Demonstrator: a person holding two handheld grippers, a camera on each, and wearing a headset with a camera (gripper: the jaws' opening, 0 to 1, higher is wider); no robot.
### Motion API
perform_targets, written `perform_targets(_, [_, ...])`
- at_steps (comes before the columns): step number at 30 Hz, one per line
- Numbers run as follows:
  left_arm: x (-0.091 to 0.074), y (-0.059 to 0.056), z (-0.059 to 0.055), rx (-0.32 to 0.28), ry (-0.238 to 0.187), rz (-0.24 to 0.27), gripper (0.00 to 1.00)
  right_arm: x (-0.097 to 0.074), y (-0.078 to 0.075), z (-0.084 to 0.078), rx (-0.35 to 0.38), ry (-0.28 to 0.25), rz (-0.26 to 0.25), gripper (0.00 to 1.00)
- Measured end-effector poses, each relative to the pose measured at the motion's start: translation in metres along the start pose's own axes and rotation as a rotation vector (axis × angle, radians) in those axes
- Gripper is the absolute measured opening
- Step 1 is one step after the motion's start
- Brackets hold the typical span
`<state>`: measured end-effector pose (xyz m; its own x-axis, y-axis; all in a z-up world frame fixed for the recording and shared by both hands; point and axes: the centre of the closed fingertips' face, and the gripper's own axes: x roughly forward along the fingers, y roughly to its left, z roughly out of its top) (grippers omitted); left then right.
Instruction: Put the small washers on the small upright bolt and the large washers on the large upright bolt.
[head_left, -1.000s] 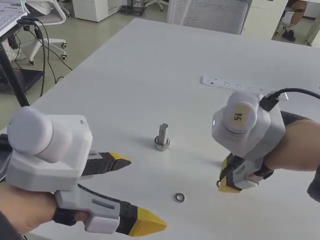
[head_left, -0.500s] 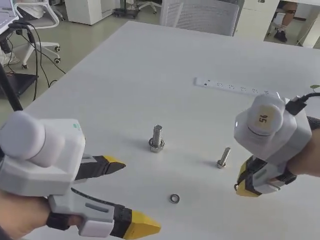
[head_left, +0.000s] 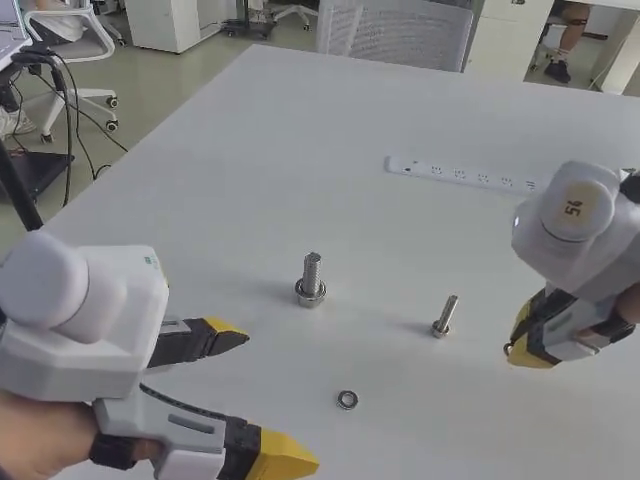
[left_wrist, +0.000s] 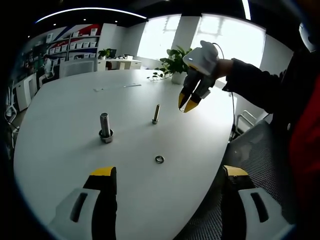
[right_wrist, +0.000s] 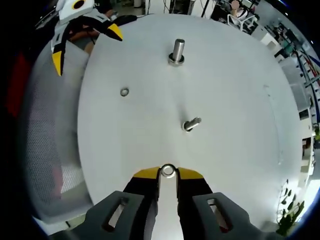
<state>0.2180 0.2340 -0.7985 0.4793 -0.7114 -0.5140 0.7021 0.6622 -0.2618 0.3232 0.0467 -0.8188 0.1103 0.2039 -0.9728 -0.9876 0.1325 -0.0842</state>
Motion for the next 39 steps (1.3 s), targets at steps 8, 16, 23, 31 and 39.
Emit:
perform_targets(8, [0.000,0.001,-0.001,-0.004,-0.002,0.003,0.86,-0.010,-0.014,0.011,-0.016,-0.008,-0.027,0.13])
perform_targets(16, [0.000,0.001,-0.001,-0.007,-0.003,0.004,0.86,-0.015,-0.024,0.026,-0.056,-0.012,-0.043,0.13])
perform_targets(23, [0.000,0.002,-0.001,-0.009,-0.002,0.007,0.86,-0.017,-0.031,0.044,-0.093,-0.021,-0.043,0.13])
perform_targets(31, [-0.001,0.004,0.000,-0.015,-0.006,0.016,0.86,-0.011,-0.034,0.057,-0.130,-0.020,-0.033,0.13])
perform_targets(39, [-0.001,0.005,-0.001,-0.019,-0.009,0.022,0.86,-0.001,-0.032,0.062,-0.154,-0.013,-0.012,0.13])
